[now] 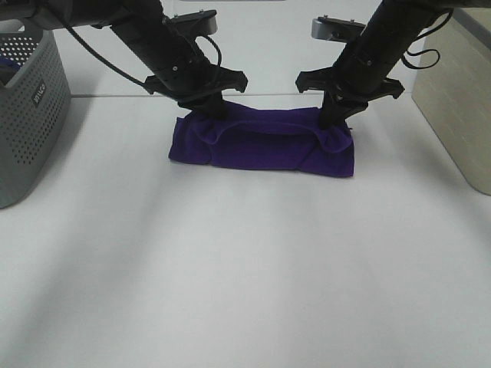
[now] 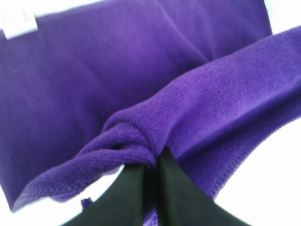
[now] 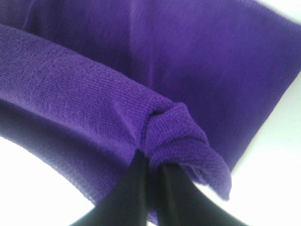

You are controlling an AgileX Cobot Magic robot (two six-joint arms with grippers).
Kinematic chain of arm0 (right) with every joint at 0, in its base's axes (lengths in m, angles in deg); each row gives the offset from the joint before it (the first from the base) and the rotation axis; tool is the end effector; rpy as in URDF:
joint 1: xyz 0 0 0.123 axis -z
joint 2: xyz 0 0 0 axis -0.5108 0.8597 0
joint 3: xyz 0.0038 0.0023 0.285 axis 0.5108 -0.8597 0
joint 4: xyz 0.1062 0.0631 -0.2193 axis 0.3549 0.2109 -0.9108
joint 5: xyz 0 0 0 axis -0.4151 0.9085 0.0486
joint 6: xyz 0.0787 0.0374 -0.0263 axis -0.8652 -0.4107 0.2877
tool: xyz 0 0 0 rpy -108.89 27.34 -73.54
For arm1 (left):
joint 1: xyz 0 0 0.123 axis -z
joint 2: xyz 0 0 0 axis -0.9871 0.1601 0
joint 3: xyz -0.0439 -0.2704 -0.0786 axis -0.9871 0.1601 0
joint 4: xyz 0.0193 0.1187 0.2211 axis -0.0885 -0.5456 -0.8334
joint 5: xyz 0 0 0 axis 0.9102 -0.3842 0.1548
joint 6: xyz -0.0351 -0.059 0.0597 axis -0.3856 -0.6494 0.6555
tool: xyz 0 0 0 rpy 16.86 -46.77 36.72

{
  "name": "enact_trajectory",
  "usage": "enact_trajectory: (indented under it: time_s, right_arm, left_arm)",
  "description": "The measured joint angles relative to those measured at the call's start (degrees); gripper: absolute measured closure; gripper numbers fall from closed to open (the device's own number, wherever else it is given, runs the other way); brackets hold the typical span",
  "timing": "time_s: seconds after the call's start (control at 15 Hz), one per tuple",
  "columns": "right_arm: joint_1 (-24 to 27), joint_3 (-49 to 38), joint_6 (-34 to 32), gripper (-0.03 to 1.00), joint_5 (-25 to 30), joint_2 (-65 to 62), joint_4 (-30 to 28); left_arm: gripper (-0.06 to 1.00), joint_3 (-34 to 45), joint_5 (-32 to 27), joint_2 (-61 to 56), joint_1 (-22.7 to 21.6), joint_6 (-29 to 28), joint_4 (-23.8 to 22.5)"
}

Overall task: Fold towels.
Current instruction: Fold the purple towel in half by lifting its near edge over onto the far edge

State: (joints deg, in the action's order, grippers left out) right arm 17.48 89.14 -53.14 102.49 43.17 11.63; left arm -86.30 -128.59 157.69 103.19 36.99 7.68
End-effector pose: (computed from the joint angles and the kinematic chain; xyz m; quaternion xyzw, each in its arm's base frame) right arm 0.4516 0.1300 0.1806 -0.1324 0.9704 0.1436 0.1423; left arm 0.4655 -0.2214 0.1811 0.1690 0.9406 -0.2063 0.2104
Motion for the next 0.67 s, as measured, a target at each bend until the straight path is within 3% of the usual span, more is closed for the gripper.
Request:
enact_trajectory:
  time_s: [0.4,0.67]
  right_arm:
    - [0.8,14.84,-0.23,0.92,-0.17,11.12,-2.18]
    - [0.8,19.6,-0.23,0.8,0.29,13.06,-4.01]
  left_arm:
    - [0.92,-16.56,-0.11,11.63,-0.74,0.23,-1.72]
    - [0.92,-18.68,0.52,13.81,-0.74,0.4,-2.23]
